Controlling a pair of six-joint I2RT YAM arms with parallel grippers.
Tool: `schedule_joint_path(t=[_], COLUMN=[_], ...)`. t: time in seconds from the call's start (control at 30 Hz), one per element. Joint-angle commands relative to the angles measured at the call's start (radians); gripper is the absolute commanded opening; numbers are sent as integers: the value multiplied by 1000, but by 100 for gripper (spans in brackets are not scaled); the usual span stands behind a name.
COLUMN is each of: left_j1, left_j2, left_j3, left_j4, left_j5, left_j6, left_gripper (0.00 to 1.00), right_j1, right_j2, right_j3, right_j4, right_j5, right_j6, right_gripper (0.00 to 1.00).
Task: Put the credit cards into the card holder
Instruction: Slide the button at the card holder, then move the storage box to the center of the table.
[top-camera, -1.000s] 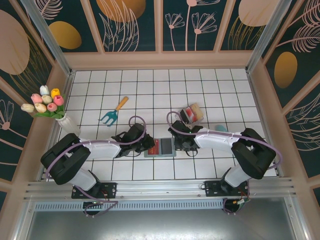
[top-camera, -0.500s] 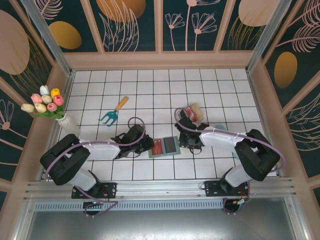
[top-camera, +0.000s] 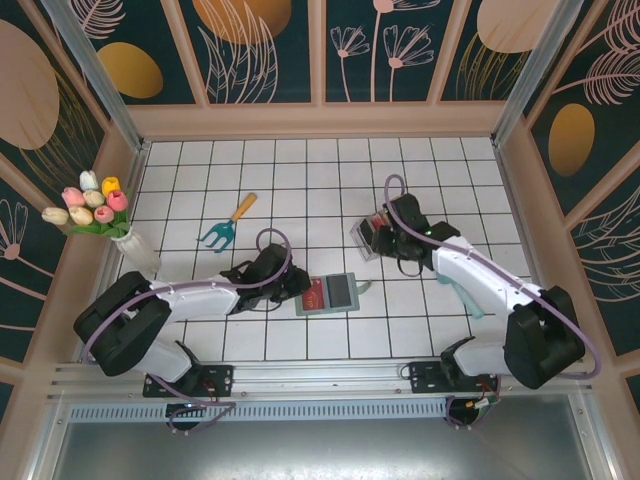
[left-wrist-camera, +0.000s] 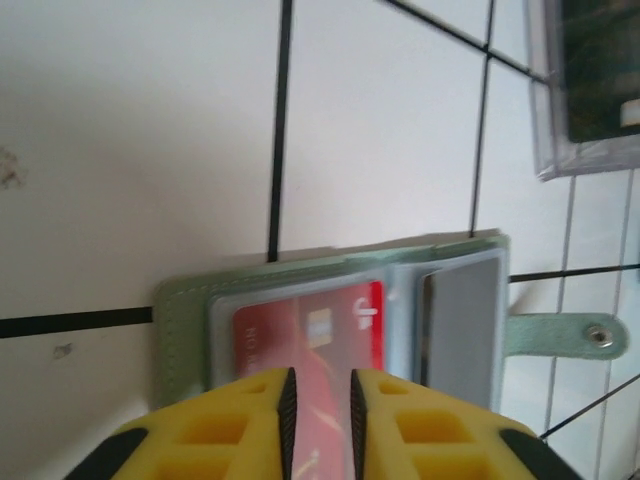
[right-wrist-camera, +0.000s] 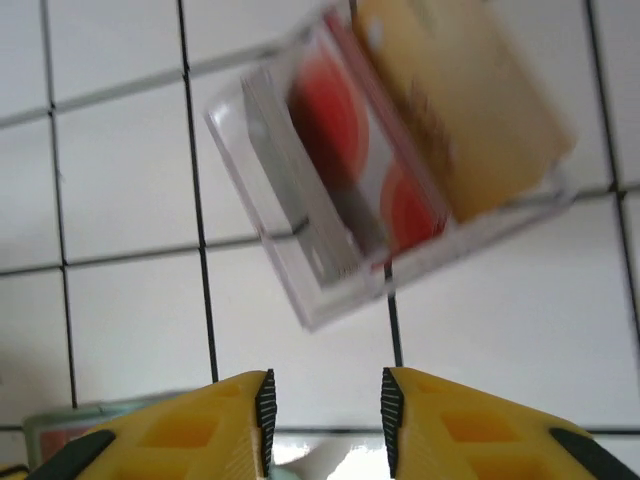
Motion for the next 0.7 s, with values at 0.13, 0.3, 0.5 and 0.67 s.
schedule_joint_path(t=[0.13, 0.3, 0.5, 0.67], left_j1=[2, 2, 3, 2], left_j2=[-46, -55, -49, -25], left_j3=[110, 118, 119, 138], left_j4=[-126, -130, -124, -127], left_j5=[-108, -142, -147, -128], left_j6=[49, 38, 37, 46], left_gripper=[32, 33, 37, 38], right_j1=[-31, -35, -94, -189], right_j2=[208, 307, 332, 344], right_j3=[224, 304, 310, 298], right_j4=[-117, -143, -120, -56], right_j5=[236, 349, 282, -31], right_j6=[-245, -282, -307, -301], right_gripper=[40, 47, 55, 59])
